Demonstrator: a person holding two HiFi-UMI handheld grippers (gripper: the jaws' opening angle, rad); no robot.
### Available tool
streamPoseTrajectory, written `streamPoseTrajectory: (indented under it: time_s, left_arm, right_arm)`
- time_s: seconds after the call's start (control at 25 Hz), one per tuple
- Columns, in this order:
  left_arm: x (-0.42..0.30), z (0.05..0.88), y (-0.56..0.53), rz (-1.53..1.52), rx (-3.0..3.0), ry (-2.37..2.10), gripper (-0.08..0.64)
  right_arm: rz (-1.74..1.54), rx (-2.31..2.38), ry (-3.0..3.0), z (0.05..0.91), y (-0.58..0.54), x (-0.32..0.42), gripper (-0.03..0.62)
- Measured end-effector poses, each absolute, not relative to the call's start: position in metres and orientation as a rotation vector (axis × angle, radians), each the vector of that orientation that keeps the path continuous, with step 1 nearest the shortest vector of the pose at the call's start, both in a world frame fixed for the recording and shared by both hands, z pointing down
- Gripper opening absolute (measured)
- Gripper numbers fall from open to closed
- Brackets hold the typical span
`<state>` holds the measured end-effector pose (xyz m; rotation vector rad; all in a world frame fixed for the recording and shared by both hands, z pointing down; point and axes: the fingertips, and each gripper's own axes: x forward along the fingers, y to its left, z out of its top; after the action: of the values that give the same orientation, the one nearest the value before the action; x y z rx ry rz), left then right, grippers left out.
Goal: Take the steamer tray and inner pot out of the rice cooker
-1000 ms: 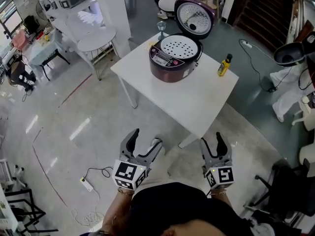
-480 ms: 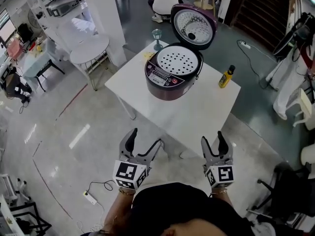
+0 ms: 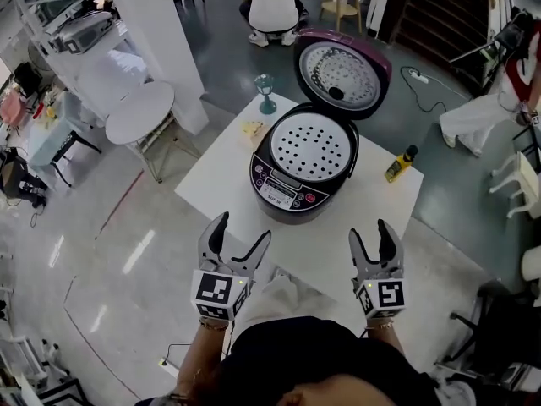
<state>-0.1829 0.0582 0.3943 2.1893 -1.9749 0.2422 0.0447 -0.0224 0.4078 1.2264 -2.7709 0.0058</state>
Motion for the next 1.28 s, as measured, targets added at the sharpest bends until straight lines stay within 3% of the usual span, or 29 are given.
streamPoseTrajectory:
  time_s: [0.52, 0.76, 1.04, 1.28]
  left_arm:
    - [-0.230, 0.373, -0.081, 0.337, 2.343, -1.828, 0.368]
    - [-0.223, 0.389, -0.123, 0.720, 2.398, -1.769, 0.368]
    - [-0.219, 0.407, -0.160, 0.833, 2.339, -1.679, 0.368]
    - [-0.223, 0.445, -0.192, 1.243, 2.235, -1.531, 0.370]
  right_arm:
    - [-0.034, 1.333, -2.624, 0.398, -0.134, -0.003, 0.267]
    - [0.009, 1.199, -2.548, 0.414, -0.168, -0.024, 0.267]
    - [0.003, 1.134, -2.387, 0.431, -0.201, -0.034, 0.267]
    - [-0.002, 0.919, -2.186, 0.463, -0.229, -0.045, 0.267]
